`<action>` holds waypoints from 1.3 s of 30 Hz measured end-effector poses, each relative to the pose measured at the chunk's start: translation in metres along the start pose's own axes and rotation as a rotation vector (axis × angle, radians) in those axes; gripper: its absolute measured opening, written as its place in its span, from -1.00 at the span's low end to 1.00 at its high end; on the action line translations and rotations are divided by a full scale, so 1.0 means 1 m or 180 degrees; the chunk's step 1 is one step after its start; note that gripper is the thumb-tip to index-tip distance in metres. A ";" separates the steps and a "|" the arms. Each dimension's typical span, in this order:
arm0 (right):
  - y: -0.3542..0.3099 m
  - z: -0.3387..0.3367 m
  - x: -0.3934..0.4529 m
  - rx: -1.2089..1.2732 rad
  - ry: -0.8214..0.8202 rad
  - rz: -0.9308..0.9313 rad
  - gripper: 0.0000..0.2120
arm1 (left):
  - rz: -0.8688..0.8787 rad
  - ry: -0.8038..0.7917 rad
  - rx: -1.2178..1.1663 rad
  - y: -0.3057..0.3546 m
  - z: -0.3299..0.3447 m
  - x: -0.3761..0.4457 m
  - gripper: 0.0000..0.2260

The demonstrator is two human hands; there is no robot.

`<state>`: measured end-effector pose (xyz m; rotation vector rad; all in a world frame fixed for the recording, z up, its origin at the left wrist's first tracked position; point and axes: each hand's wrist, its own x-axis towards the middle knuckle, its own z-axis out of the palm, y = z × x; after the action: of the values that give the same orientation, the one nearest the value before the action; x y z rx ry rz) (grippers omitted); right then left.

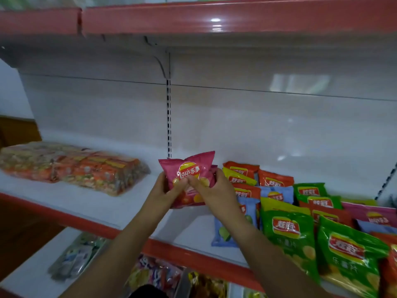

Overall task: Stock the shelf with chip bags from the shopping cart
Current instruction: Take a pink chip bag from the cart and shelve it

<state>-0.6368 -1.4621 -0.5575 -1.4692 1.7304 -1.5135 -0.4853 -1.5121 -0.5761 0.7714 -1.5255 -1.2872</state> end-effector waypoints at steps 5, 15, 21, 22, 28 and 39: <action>0.013 0.030 0.040 0.0057 0.0036 0.0091 -0.48 | -0.0211 -0.0165 -0.0242 -0.013 0.004 0.046 -0.61; 0.006 -0.014 0.130 -0.1842 -0.0539 -0.0194 -0.14 | -0.0645 -0.0433 0.0204 -0.072 -0.001 0.117 -0.53; 0.034 -0.015 0.138 -0.3173 -0.1787 -0.0460 -0.49 | -0.0899 -0.0982 0.0335 -0.088 0.013 0.116 -0.58; 0.037 -0.016 0.137 -0.3266 -0.1825 -0.0552 -0.49 | -0.0957 -0.1097 0.0387 -0.087 0.014 0.115 -0.57; 0.047 -0.019 0.139 -0.3500 -0.1788 -0.0753 -0.53 | -0.1097 -0.0894 0.0723 -0.075 0.021 0.115 -0.45; 0.046 -0.018 0.145 -0.3217 -0.1773 -0.0806 -0.63 | -0.0768 0.0000 0.1133 -0.083 0.020 0.104 -0.76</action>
<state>-0.7236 -1.5875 -0.5462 -2.3371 2.0427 -0.1284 -0.5481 -1.6187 -0.6283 1.2137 -1.7258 -1.1980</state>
